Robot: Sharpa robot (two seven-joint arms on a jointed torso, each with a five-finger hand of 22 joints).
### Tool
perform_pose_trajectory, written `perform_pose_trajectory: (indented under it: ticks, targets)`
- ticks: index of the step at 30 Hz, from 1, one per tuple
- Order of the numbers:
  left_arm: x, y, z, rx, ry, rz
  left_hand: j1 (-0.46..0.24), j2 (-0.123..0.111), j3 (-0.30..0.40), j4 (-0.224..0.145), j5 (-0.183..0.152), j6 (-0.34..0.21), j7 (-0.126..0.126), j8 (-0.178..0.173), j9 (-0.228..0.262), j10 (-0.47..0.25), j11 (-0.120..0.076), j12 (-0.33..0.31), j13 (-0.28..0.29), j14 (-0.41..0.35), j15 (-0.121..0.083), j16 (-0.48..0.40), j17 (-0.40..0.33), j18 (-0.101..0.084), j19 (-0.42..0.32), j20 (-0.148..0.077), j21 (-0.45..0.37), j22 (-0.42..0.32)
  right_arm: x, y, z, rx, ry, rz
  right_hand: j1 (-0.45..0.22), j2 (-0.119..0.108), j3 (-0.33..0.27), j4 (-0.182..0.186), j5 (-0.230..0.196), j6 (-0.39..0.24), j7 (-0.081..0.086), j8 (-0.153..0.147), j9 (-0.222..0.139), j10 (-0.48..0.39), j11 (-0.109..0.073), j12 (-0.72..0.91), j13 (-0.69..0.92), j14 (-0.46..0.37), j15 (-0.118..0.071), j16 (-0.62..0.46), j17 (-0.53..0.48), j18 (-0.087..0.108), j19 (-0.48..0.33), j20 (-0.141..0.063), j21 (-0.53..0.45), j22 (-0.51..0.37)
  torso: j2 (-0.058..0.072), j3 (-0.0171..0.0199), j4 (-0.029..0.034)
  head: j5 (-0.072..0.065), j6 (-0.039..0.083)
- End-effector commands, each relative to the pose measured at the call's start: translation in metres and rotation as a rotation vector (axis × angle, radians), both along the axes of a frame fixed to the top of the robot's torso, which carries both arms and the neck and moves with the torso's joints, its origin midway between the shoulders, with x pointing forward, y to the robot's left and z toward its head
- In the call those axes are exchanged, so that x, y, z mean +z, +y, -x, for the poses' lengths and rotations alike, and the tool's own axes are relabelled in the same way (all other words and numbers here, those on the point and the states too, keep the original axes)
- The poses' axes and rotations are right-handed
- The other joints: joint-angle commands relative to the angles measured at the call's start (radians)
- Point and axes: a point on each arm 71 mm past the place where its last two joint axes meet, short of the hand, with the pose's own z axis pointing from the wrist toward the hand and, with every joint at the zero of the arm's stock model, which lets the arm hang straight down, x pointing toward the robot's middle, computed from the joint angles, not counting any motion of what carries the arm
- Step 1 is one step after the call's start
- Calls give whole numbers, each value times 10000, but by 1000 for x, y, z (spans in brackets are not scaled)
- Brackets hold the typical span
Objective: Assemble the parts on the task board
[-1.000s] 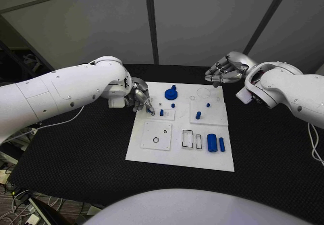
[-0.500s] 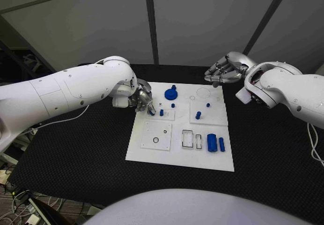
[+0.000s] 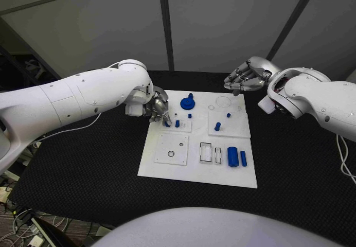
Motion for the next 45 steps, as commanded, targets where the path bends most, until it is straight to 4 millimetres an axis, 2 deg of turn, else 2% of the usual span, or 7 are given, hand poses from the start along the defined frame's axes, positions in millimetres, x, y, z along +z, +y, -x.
perform_pose_trajectory:
  ticks: [1, 22, 45]
  targets:
    - [-3, 0, 1, -270, 390, -319, 82, 19, 1246, -1190, 22, 67, -5, 21, 3, 101, -20, 42, -17, -31, -63, -41, -8, -134, 176, 72, 30, 2013, 1, 1, 0, 102, -14, -45, -51, 52, 30, 33, 37, -63, 19, 63, 7, -40, 8, 20, 11, -74, -6, -37, 12, 105, 46, 52, -49, -11, -4, -7, 7, 2, 1]
    - [-4, 2, -6, -207, 580, -547, 52, 68, 1281, -1171, -42, 67, 0, 13, 13, 207, -14, 220, 212, -31, -63, -36, -5, -140, 187, 72, 66, 2022, 1, 2, 0, 105, -8, -50, -51, 52, 30, 33, 37, -63, 19, 63, 7, -40, 8, 20, 11, -74, -6, -37, 12, 105, 46, 52, -49, -11, -3, 0, 7, 8, 1]
    - [0, 5, -8, 417, -254, -305, -104, 29, 1506, -1229, 240, 111, -28, 70, 93, 313, -42, 424, 453, -28, -88, -16, 8, -160, 236, 54, 185, 2053, 1, 2, 0, 109, -4, -50, -51, 52, 30, 33, 37, -63, 19, 63, 7, -40, 8, 20, 11, -74, -6, -37, 12, 105, 46, 52, -49, -11, -11, -4, 13, 24, 1]
